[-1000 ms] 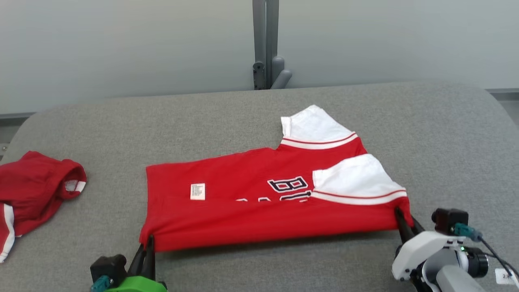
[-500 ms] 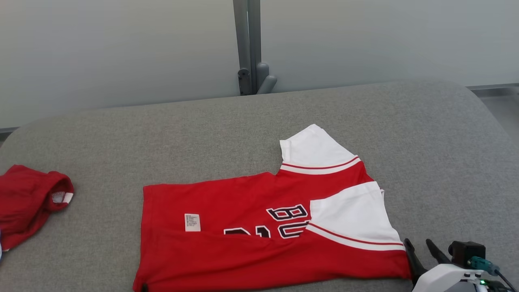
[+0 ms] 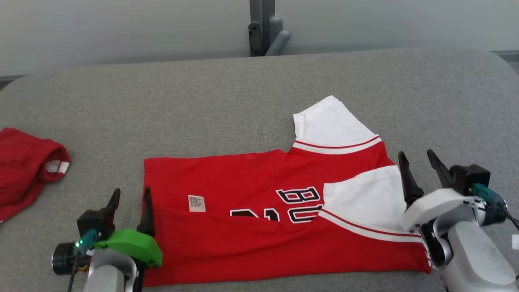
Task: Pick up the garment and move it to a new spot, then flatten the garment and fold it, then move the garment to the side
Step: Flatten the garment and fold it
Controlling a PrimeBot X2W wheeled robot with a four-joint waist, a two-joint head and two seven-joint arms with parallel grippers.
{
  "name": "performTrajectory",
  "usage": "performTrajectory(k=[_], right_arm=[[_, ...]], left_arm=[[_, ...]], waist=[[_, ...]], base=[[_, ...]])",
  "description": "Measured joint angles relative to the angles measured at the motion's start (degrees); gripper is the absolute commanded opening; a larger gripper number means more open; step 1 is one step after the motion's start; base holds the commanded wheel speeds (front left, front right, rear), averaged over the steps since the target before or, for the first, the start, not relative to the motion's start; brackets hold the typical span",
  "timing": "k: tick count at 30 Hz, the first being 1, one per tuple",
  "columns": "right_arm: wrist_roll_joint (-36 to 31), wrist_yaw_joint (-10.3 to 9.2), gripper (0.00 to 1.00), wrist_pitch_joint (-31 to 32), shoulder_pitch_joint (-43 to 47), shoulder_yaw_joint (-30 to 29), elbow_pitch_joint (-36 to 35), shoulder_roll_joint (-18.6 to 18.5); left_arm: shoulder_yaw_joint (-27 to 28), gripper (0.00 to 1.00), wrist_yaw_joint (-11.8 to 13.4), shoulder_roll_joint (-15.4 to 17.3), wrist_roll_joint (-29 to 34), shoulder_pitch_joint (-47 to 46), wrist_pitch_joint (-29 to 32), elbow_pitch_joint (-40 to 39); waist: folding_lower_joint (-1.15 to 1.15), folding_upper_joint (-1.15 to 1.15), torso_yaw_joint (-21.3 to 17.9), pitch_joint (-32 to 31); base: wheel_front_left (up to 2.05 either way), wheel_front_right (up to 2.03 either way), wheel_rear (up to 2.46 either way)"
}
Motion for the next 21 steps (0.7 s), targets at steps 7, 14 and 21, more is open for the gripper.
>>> performTrajectory(k=[7,14,21], right_arm=[[-1.27,0.0,1.0,0.0,-7.63,2.89,0.75,0.76],[-1.34,0.0,1.0,0.0,-14.35,6.34,3.49,-0.31],[-1.77,0.0,1.0,4.97,-23.86,12.74,8.45,-3.31]], left_arm=[[-1.99,1.0,-1.98,2.86,-0.19,-13.18,0.08,13.4],[-5.55,1.0,-2.68,4.09,-0.94,-21.46,0.46,22.1],[-10.94,1.0,-2.75,3.65,-3.63,-26.76,0.35,25.39]], waist=[[0.0,0.0,0.57,5.76],[0.0,0.0,0.56,10.01],[0.0,0.0,1.22,13.34]], base=[[0.0,0.0,0.0],[0.0,0.0,0.0],[0.0,0.0,0.0]])
